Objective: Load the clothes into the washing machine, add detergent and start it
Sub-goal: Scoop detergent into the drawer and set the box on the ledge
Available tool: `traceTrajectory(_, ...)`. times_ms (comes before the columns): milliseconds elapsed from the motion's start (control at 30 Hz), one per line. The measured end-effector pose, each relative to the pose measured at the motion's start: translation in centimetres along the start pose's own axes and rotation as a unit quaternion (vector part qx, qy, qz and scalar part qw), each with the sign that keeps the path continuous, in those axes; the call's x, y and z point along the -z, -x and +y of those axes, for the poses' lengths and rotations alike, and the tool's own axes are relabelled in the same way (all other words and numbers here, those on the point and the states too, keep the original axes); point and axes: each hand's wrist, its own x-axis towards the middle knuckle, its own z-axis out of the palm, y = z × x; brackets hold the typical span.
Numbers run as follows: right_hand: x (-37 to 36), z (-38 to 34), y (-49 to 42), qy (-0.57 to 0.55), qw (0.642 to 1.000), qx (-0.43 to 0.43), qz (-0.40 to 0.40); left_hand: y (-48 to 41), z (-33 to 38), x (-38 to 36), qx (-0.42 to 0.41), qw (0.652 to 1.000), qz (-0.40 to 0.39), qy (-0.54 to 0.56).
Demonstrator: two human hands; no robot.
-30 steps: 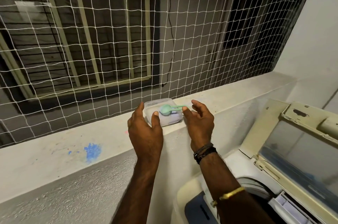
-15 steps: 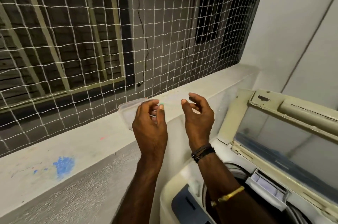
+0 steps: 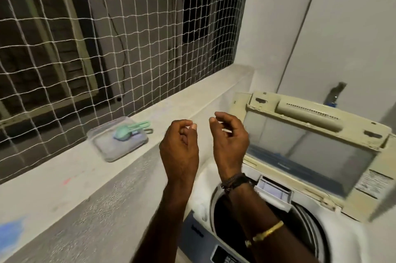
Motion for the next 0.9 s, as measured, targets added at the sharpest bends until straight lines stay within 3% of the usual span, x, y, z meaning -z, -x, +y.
traceTrajectory(900,10.7,3.6,-1.3,0.120,0.969,-0.006,0.216,4.9,1.1,-11.2,0.004,0.960,-0.256,0.117)
